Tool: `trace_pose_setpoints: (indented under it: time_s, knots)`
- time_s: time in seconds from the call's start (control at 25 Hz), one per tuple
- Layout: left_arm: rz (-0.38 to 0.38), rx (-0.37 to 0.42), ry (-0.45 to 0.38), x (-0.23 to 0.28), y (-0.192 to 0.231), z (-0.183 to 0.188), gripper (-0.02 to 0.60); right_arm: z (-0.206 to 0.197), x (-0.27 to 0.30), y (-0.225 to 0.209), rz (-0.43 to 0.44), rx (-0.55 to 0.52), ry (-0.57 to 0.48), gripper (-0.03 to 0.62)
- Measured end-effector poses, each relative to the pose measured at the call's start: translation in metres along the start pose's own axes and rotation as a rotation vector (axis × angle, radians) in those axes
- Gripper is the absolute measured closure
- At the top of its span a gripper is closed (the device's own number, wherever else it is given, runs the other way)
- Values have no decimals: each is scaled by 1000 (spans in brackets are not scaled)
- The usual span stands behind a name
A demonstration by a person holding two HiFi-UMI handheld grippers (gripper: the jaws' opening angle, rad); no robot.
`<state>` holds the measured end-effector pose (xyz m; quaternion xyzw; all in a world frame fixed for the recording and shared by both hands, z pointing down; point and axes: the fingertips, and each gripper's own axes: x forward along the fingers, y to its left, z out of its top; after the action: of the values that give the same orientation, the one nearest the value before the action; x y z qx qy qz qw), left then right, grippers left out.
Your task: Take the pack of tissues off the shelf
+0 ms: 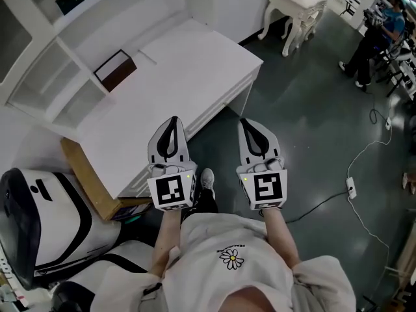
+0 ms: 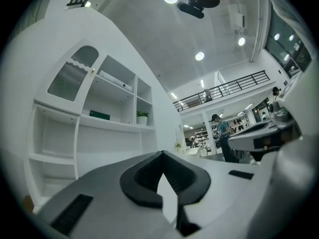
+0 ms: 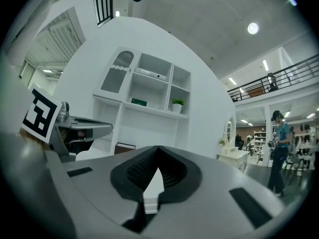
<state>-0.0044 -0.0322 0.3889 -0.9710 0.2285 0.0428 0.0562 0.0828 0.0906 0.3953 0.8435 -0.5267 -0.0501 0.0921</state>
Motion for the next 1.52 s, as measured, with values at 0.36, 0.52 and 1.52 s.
trace_pose_setpoints:
  time_s: [0.36, 0.52, 1.52]
  knots:
    - [0, -4, -7, 83, 54, -4, 581, 14, 105, -5, 18, -7, 0, 592]
    - [-2, 3, -12, 118, 74, -7, 581, 9, 150, -9, 26, -15, 7, 592]
    - [176, -7, 22, 160, 153, -26, 581, 8, 266, 24, 186, -4, -29, 592]
